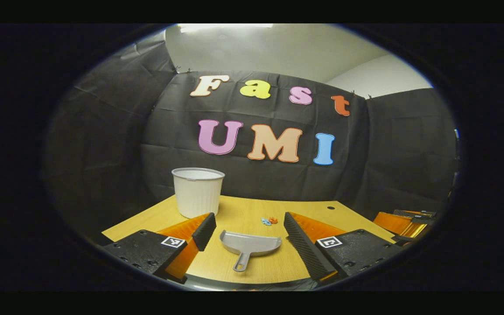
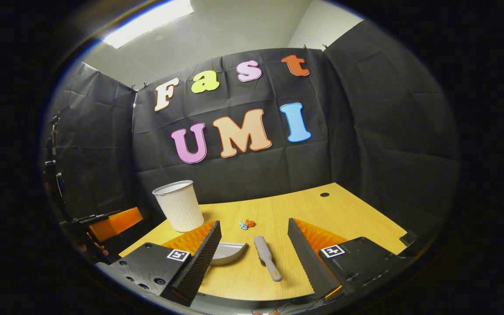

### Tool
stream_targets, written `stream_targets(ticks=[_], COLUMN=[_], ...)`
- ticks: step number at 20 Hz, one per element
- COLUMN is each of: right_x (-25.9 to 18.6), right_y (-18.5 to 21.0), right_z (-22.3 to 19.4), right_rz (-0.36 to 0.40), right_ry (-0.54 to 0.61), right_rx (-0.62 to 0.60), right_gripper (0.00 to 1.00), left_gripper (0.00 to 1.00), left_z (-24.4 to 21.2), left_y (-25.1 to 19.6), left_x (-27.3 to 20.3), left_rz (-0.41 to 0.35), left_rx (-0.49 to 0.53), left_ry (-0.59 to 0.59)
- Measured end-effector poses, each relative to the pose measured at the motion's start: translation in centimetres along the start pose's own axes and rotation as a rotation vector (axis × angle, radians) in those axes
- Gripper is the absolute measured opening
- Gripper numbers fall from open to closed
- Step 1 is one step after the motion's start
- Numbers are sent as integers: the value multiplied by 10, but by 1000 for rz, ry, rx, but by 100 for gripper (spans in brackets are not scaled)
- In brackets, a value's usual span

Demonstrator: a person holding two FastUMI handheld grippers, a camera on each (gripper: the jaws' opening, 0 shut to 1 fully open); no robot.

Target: Pick up the small broom and dustpan from the desktop, sweep the trash into the dustpan with the broom, and then empty the trash into the garbage bin.

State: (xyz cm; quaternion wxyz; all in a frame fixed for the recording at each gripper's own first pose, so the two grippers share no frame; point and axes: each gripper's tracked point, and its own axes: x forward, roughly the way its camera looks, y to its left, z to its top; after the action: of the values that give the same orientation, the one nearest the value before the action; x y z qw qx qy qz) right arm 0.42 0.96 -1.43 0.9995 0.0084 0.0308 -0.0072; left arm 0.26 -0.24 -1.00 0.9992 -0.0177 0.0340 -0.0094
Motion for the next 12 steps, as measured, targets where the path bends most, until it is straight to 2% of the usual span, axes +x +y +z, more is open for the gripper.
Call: stream_targets(ticks=[12], right_x=[-2], right_y=[13], right_z=[-7], right_rz=[-28], right_ry=[26], right_rx=[-22], right_gripper=[92], left_gripper=[93], left_z=[-12], left_y=[4], left_x=[2], left_rz=[-17], left_rx=[-6], left_ry=[44])
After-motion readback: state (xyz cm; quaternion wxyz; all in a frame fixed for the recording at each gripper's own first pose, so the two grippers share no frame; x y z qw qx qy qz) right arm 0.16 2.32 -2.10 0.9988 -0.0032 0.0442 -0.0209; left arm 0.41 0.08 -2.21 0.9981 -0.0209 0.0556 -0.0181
